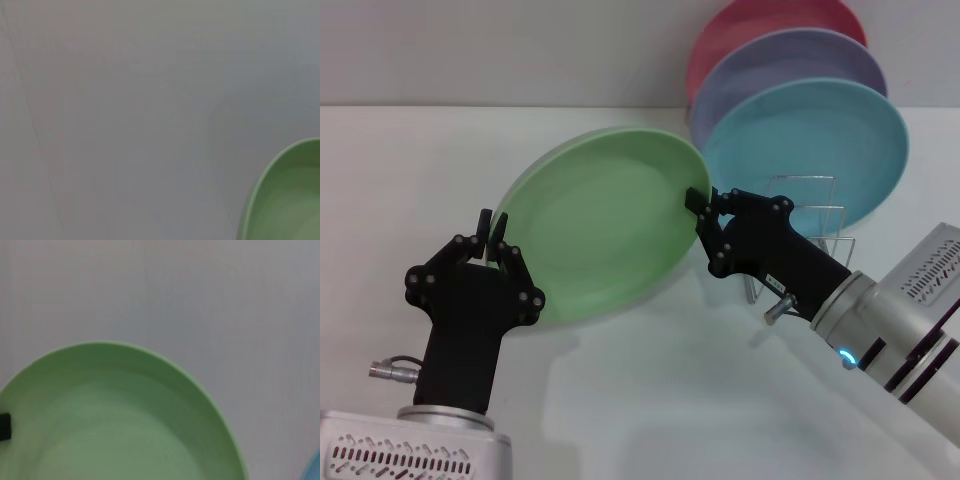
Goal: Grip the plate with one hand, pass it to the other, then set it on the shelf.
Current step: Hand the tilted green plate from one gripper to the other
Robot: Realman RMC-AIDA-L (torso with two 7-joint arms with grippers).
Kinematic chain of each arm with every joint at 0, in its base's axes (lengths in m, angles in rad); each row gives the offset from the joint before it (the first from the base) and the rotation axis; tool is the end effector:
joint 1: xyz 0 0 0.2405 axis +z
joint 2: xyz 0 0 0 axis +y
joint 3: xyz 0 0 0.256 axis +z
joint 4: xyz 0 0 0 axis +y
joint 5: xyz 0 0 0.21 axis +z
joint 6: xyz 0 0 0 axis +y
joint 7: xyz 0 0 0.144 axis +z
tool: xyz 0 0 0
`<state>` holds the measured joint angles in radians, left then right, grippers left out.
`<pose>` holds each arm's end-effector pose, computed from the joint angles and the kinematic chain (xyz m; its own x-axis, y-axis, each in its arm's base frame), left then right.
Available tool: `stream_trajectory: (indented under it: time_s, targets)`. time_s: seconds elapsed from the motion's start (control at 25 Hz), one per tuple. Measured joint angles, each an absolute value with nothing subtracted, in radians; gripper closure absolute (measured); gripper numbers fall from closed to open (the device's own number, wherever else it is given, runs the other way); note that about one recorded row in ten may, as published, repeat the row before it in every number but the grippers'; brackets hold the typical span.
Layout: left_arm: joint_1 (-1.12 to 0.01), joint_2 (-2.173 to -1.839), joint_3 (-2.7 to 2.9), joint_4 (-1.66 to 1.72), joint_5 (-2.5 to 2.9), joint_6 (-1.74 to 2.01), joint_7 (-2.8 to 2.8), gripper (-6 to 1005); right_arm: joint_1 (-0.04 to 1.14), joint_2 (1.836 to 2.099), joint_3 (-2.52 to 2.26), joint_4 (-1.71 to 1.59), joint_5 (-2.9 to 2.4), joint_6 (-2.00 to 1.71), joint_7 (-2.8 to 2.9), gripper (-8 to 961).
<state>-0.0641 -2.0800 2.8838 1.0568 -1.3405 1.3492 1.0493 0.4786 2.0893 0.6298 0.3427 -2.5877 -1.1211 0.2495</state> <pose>-0.2007 0.2032 -0.0891 0.8754 -0.1436 0.4616 0.4554 -0.0756 -0.8871 0.2365 0.3145 -0.0976 0.6927 0.0183 -0.7210 -0.5383 -0.6522 -0.5337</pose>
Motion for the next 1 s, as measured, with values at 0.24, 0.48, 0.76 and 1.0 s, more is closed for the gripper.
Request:
stream_trajectory:
  time_s: [0.24,0.48,0.76,1.0]
  targets:
    - [-0.064,-2.08,2.884,1.057,-1.341,1.349,1.049,876,0.478,2.089,0.631,0.344,-2.588,-1.12,0.245,875]
    - [-0.064,-2.08,2.884,1.057,-1.341,1.35,1.049,875,0.478,2.089,0.63,0.343,-2.588,-1.123,0.244,875]
    - [-0.064,-2.08,2.884,1.057,-1.341,1.35,1.049,874,0.478,2.086,0.631,0.342,-2.588,-1.126,0.244,874]
    - [-0.064,-2.08,2.884,1.057,-1.341,1.35,1.049,872,0.477,2.086,0.637,0.342,-2.588,-1.127,0.242,874]
